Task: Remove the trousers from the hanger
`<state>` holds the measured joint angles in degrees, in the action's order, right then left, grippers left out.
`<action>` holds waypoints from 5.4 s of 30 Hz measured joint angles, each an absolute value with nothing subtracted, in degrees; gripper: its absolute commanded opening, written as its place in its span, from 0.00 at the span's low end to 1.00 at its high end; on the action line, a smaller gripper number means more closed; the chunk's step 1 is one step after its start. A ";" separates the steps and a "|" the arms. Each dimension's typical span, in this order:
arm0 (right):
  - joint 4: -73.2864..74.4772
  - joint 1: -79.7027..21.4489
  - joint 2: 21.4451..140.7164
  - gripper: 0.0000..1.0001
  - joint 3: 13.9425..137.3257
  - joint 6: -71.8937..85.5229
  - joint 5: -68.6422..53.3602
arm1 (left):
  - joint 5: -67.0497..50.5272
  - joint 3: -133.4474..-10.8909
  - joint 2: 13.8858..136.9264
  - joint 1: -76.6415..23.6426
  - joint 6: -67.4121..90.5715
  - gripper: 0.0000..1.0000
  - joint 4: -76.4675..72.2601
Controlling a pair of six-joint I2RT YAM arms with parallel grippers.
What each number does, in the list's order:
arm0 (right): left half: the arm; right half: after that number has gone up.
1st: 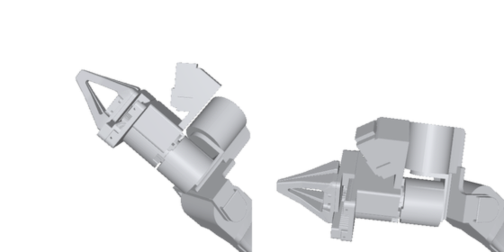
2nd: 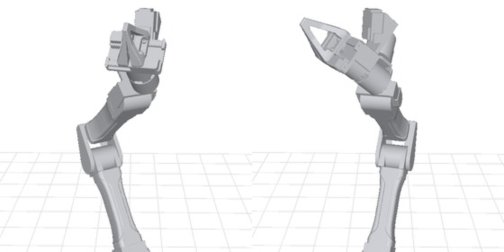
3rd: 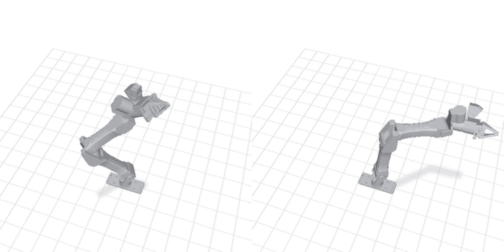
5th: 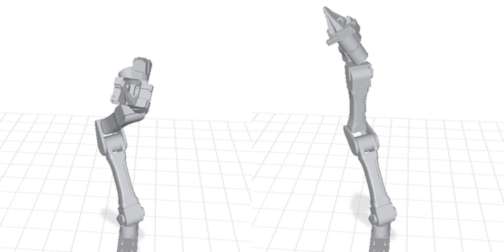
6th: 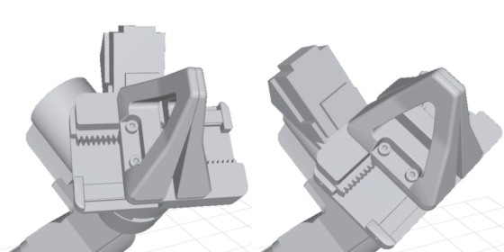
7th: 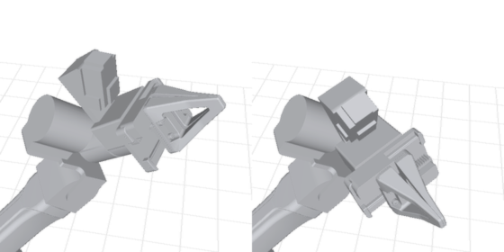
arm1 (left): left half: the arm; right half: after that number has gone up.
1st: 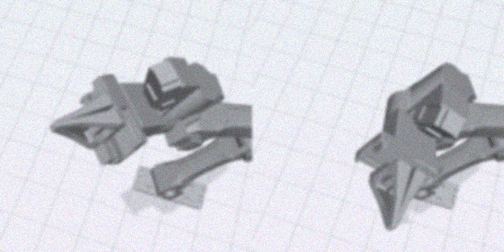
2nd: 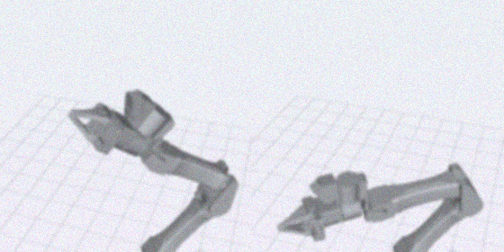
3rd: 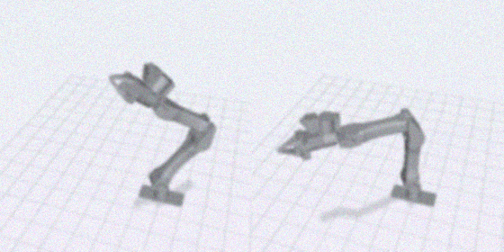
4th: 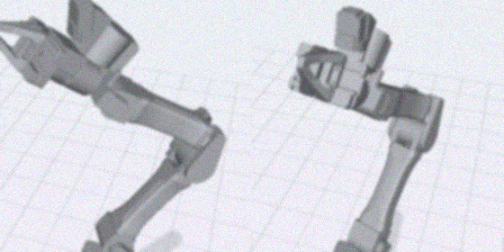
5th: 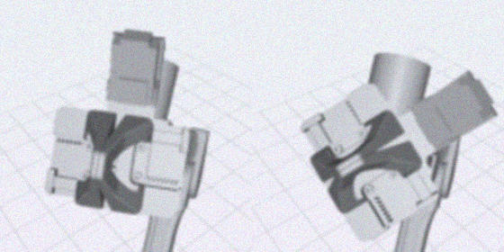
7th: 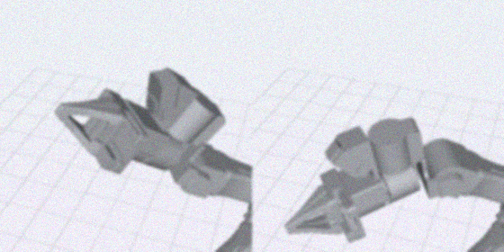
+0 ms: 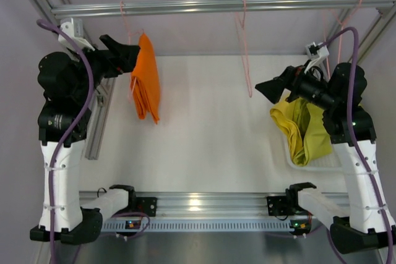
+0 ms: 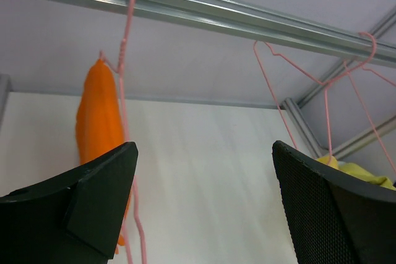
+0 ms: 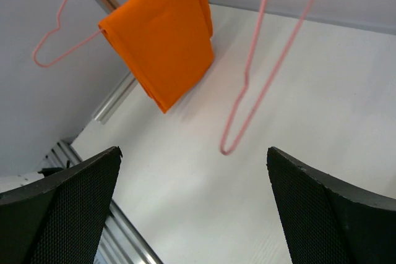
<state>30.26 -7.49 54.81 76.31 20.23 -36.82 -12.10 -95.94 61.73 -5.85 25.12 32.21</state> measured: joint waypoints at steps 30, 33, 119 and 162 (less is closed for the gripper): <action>37.30 -7.51 58.08 1.00 78.11 10.87 -36.53 | -64.01 -76.53 82.50 15.33 65.89 0.66 -22.04; 37.28 -7.51 58.65 1.00 78.11 11.16 -36.56 | -64.16 -76.27 84.20 13.61 69.43 0.58 -27.62; -12.73 -61.28 74.43 1.00 68.12 -1.96 3.73 | -38.89 -78.96 61.45 -3.53 85.73 0.00 0.91; -20.58 -61.39 85.01 0.99 75.09 -4.91 6.00 | -38.24 -83.59 63.29 -5.02 87.22 0.00 1.65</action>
<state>-20.58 -61.39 85.01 75.09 -4.91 6.00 -38.24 -83.59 63.29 -5.02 87.22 1.65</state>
